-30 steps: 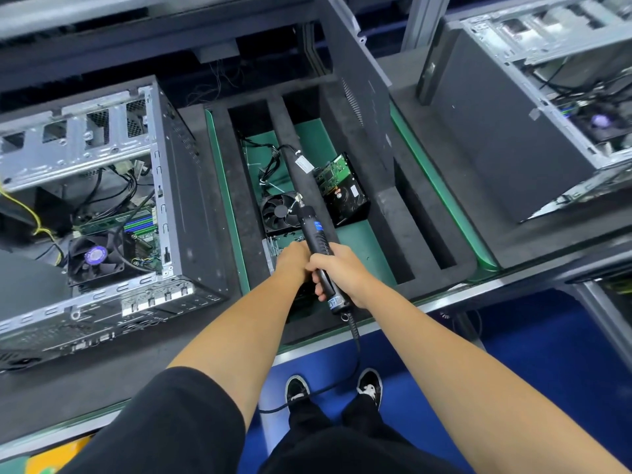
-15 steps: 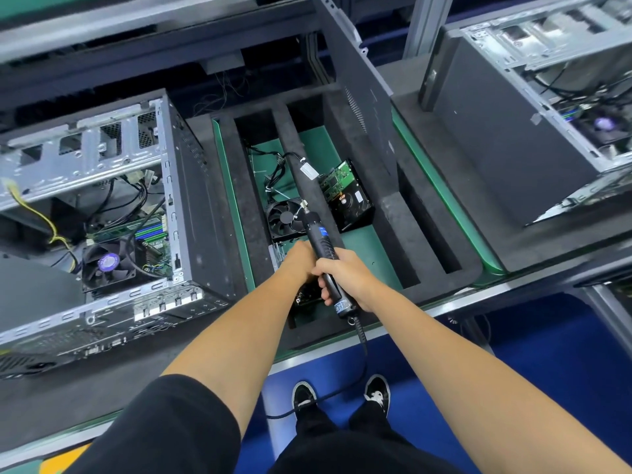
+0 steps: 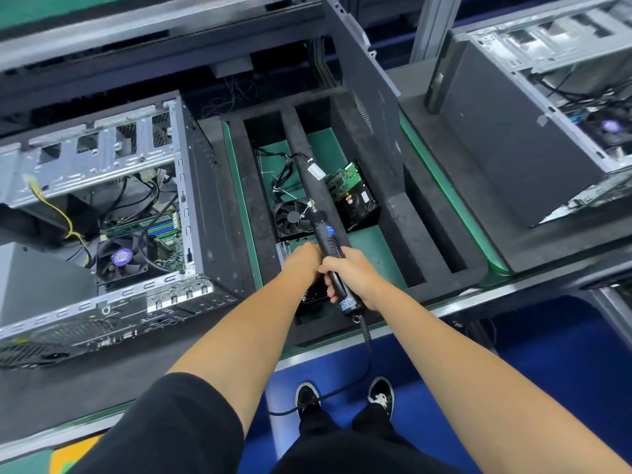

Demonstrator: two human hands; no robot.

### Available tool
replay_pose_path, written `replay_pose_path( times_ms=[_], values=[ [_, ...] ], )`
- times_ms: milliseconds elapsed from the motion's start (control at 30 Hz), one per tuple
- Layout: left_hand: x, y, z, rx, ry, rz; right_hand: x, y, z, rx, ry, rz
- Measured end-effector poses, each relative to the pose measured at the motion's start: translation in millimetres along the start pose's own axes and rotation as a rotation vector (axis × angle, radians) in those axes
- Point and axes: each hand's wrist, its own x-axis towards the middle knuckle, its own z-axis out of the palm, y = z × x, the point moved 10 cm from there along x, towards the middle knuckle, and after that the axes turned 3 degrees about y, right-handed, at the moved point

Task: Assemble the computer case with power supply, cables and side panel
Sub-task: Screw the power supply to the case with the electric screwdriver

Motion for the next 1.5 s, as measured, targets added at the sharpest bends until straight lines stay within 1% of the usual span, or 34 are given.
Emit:
replay_pose_path(
  times_ms=[100, 200, 333, 433, 867, 1067, 1133, 1233, 1333, 1500],
  values=[
    [-2, -2, 2, 0.091, -0.002, -0.015, 0, 0, 0, 0.002, -0.002, 0.0],
    [-6, -3, 1, 0.274, 0.02, -0.013, 0, 0, 0, 0.001, -0.005, 0.004],
    [-10, 6, 11, 0.534, 0.054, 0.064, 0, 1, 0, 0.005, -0.011, 0.012],
    [-10, 7, 16, 0.6, 0.051, 0.091, 0, 1, 1, 0.009, -0.022, 0.014],
    [-8, 6, 10, 0.497, 0.063, 0.061, 2, 3, 2, 0.021, -0.027, 0.02],
    [-6, 2, 11, 0.418, 0.035, 0.036, 2, 2, 0, 0.022, -0.027, 0.019],
    [-5, 1, 11, 0.349, 0.02, 0.036, 2, 2, 0, 0.023, -0.024, 0.02],
    [-3, 0, 3, 0.149, 0.036, 0.028, 2, 2, -1, 0.029, -0.022, 0.026],
    [-1, 6, -14, 0.02, 0.072, 0.091, 2, 2, -1, 0.041, -0.027, 0.033],
    [7, -5, -34, -0.146, 0.133, -0.005, 1, 0, -1, 0.064, -0.049, 0.04]
  ],
)
